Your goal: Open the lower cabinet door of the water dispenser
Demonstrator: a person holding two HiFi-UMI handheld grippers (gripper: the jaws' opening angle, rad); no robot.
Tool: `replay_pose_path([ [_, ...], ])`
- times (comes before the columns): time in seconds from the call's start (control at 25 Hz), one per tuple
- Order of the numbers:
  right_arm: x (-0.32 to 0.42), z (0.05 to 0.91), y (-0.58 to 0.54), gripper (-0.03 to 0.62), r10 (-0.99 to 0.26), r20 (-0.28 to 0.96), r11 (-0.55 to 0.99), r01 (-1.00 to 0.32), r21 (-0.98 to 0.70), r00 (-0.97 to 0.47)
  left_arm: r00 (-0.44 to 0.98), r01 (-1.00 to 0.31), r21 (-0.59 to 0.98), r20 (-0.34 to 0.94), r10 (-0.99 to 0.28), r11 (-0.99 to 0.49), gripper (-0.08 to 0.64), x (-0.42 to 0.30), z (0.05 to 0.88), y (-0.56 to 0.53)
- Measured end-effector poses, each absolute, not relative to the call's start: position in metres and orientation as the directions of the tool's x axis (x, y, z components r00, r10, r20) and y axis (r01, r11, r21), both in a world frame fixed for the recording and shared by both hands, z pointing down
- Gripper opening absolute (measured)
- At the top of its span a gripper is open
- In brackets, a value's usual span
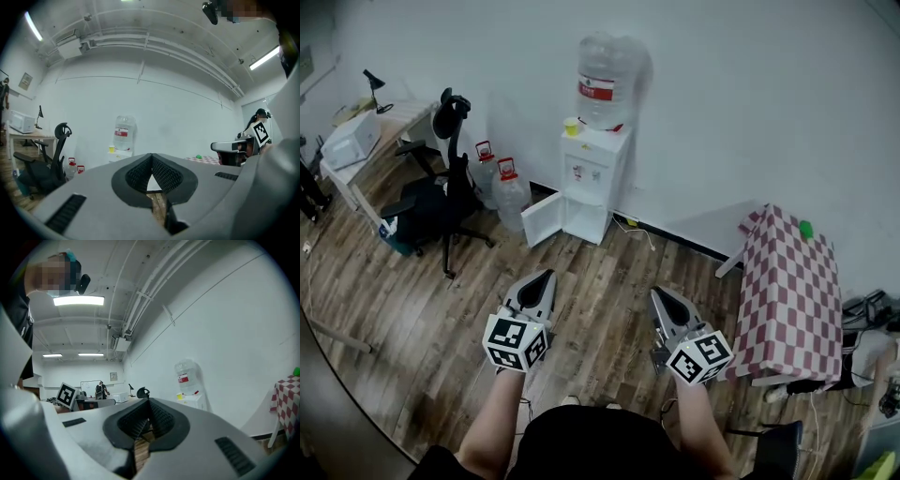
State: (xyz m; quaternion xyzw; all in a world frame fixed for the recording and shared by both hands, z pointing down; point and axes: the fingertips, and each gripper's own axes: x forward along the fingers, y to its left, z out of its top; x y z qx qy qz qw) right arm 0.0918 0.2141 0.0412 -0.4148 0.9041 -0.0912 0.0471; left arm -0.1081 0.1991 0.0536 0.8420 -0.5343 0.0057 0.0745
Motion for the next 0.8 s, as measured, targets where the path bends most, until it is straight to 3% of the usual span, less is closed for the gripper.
replay_pose_path([
  [0.8,0.141,0.048,0.212,0.021,-0.745,0.001,0.654,-0.731,-0.192,-0.667,0.416,-0.907,0.117,0.118,-0.901,-0.404,0.014,-0.047,0.058,0.211],
])
